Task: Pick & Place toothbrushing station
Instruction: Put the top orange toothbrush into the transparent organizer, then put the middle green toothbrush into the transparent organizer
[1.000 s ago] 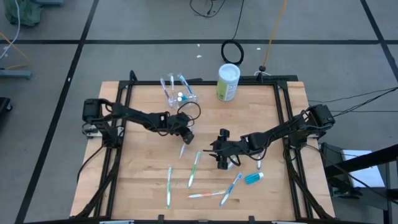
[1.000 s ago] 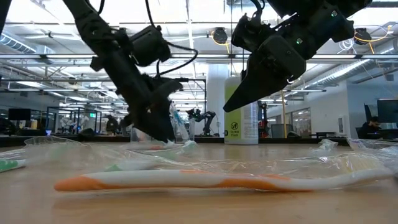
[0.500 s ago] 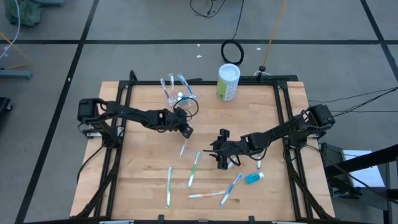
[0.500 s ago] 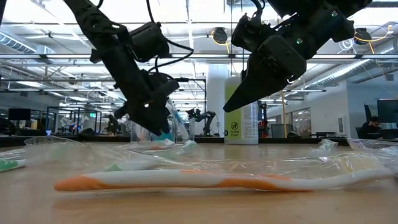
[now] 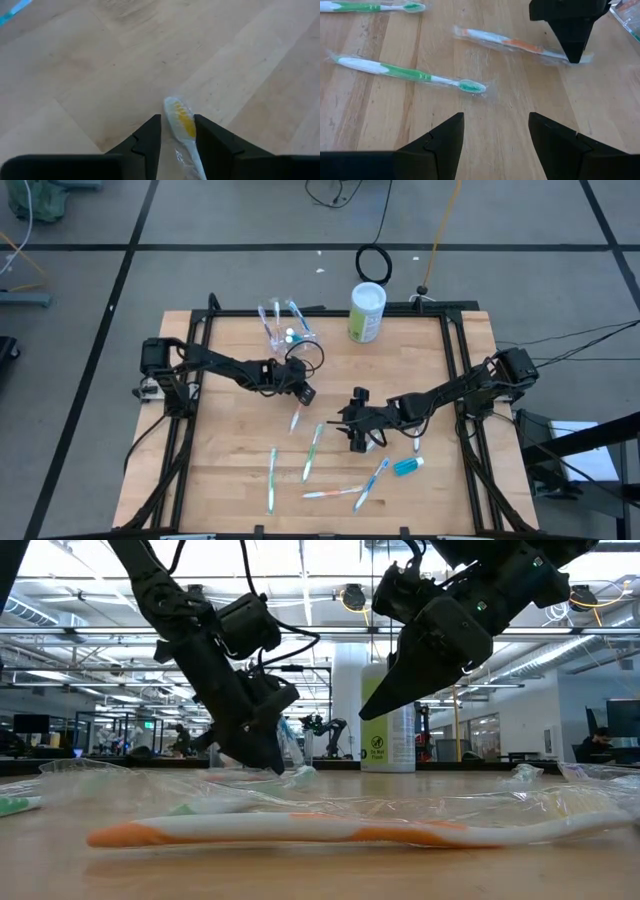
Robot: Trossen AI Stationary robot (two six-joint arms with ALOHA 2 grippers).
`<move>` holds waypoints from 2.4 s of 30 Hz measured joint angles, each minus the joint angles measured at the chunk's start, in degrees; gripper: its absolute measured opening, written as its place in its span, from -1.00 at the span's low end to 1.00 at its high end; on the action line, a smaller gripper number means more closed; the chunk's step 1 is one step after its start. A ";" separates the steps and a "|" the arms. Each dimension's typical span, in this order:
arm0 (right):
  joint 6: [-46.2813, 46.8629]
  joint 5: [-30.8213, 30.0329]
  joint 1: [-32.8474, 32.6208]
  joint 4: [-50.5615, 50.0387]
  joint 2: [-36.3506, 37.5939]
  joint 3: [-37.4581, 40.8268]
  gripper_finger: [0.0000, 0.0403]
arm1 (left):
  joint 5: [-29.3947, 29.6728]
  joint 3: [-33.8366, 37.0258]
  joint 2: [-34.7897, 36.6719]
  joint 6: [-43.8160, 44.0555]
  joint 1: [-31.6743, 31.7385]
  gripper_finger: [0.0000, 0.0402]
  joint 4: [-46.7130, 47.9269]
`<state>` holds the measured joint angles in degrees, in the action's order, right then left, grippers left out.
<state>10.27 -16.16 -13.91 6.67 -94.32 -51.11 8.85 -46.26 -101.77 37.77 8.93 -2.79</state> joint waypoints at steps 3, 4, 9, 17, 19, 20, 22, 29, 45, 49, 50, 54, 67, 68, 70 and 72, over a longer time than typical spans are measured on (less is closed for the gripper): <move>-0.01 0.00 0.00 -0.01 0.00 0.00 0.07 | -0.13 0.06 0.28 -0.18 0.11 -0.60 -0.34; -0.01 0.00 0.00 -0.01 0.00 0.00 0.07 | -0.21 0.09 0.26 -0.36 0.11 -0.67 -0.77; -0.01 0.00 0.00 -0.03 0.00 0.00 0.07 | -1.69 0.10 0.26 -0.54 0.41 -0.92 -5.68; -0.01 0.00 -0.02 0.14 0.00 0.00 0.07 | 2.72 0.17 8.63 -9.02 0.50 -0.98 -21.10; -0.01 0.00 -0.02 0.17 0.00 0.00 0.07 | 7.58 0.17 11.08 -15.51 0.69 -0.99 -26.04; -0.01 0.00 -0.01 0.17 0.00 0.00 0.07 | 10.24 0.17 11.89 -19.64 0.83 -0.99 -29.36; -0.01 0.00 -0.01 0.35 0.00 0.00 0.07 | 14.45 0.02 12.17 -26.62 1.42 -0.98 -37.74; -0.01 0.00 -0.02 0.82 0.00 0.00 0.07 | 19.61 0.09 10.98 -41.53 7.22 -0.98 -56.68; -0.44 0.02 -0.02 1.62 0.00 0.00 0.07 | 17.26 -1.75 1.26 -40.57 20.52 -0.95 -58.68; -0.44 0.02 -0.04 1.65 0.00 0.00 0.07 | 18.30 -2.10 -1.41 -41.76 19.96 -0.98 -58.60; -0.46 0.07 -0.04 1.66 0.00 0.00 0.07 | 18.40 -2.10 -1.73 -41.59 19.77 -0.97 -58.22; -0.46 0.15 -0.04 1.61 0.00 0.00 0.07 | 18.81 -2.12 -2.17 -38.73 18.73 -0.87 -51.32; -0.46 0.40 -0.04 1.63 0.00 0.00 0.07 | 25.80 -2.12 1.08 -41.17 14.20 -0.43 -37.00; -0.46 0.95 -0.04 1.63 0.00 0.00 0.07 | 26.32 -2.12 2.34 -41.62 13.67 -0.38 -35.52; -0.46 2.33 -0.04 1.65 0.00 0.00 0.07 | 28.07 -2.12 5.11 -42.02 12.60 -0.28 -32.35; -0.46 2.99 -0.05 1.70 0.02 0.00 0.07 | 29.38 -2.14 8.56 -41.79 11.61 -0.19 -27.86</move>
<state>9.80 -13.17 -13.97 8.37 -94.30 -51.11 38.23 -48.40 -93.21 -4.02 20.54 -30.65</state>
